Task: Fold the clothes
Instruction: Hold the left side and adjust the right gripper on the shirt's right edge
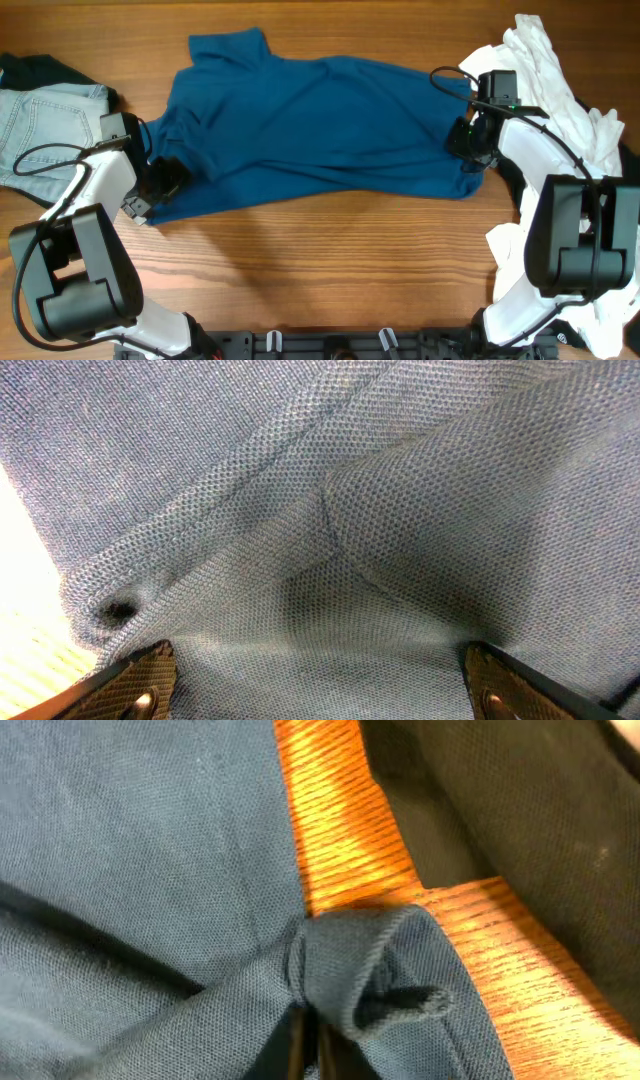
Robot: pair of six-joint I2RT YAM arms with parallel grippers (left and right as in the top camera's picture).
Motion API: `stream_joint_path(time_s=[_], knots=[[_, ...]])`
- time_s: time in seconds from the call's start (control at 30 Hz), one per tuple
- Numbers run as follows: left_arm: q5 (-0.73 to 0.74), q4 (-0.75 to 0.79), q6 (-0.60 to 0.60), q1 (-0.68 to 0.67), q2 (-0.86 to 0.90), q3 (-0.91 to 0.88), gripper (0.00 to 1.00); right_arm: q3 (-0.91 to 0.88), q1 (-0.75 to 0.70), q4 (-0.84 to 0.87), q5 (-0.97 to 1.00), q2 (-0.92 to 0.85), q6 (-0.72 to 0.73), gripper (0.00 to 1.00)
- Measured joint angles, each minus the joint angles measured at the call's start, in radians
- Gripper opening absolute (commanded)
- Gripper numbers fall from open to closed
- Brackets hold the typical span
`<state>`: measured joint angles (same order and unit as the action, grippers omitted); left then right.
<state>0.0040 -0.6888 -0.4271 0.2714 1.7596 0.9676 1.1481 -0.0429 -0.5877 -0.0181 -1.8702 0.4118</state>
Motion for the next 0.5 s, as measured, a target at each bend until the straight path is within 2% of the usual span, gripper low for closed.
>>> stream_joint_path(time_s=[0.1, 0.27, 0.3, 0.33, 0.4, 0.43, 0.5], knots=[[0.0, 0.0, 0.0, 0.0, 0.0, 0.0, 0.93, 0.016, 0.0, -0.009, 0.0, 0.005, 0.003, 0.04], [0.0, 0.0, 0.0, 0.0, 0.0, -0.001, 0.93, 0.092, 0.0, 0.087, -0.029, 0.089, -0.013, 0.04], [-0.001, 0.0, 0.0, 0.0, 0.0, -0.001, 0.93, 0.092, 0.0, 0.092, -0.042, 0.089, -0.021, 0.09], [0.0, 0.0, 0.0, 0.001, 0.0, -0.001, 0.93, 0.092, 0.0, 0.093, -0.051, 0.089, -0.032, 0.25], [0.0, 0.0, 0.002, 0.002, 0.0, -0.001, 0.93, 0.095, 0.001, 0.056, -0.048, 0.089, -0.046, 0.39], [0.0, 0.0, 0.002, 0.002, 0.0, -0.001, 0.93, 0.095, 0.001, -0.016, -0.018, 0.089, -0.038, 0.51], [-0.002, -0.001, 0.002, 0.002, -0.001, -0.002, 0.94, 0.097, 0.0, -0.126, 0.07, 0.089, 0.012, 0.51]])
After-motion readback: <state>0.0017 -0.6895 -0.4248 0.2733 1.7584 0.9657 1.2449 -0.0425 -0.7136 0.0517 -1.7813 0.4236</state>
